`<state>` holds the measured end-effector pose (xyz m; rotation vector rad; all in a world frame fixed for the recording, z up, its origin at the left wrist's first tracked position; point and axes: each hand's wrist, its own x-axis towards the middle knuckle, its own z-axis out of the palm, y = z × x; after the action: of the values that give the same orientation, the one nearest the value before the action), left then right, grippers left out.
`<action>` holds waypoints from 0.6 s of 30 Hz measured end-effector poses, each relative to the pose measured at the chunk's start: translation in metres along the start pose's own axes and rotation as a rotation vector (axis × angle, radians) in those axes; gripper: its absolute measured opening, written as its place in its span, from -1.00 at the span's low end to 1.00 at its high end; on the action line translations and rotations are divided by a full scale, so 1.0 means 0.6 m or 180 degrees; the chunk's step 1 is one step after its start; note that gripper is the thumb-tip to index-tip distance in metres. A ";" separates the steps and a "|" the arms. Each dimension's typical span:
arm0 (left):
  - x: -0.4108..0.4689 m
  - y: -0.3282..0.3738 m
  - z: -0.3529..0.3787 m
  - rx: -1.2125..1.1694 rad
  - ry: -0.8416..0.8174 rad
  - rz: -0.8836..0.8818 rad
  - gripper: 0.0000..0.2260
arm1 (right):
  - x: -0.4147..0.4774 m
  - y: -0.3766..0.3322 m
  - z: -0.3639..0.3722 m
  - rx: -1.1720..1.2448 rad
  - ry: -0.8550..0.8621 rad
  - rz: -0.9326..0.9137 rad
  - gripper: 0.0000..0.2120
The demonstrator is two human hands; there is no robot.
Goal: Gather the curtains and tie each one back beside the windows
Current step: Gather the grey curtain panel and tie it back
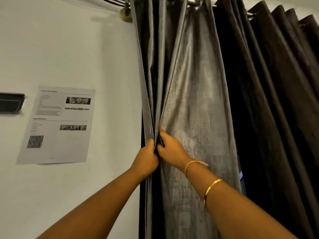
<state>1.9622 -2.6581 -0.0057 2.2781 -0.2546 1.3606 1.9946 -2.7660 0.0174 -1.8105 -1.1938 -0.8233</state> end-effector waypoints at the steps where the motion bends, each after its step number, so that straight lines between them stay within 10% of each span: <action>1: -0.003 0.000 0.003 -0.0060 -0.0091 0.0013 -0.63 | -0.003 0.003 -0.001 0.0063 -0.0040 0.0043 -0.39; 11: -0.023 0.015 0.029 -0.0079 -0.0147 0.0100 -0.60 | -0.031 0.022 -0.029 0.1657 -0.0634 0.0707 -0.71; 18: -0.014 0.039 0.056 0.0453 -0.0101 -0.0452 -0.53 | -0.029 0.058 -0.133 -0.2113 0.1535 0.0330 -0.59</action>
<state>1.9754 -2.6952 -0.0195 2.3851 -0.0054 1.3078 2.0139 -2.8515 0.0310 -1.9797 -0.5343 -1.6170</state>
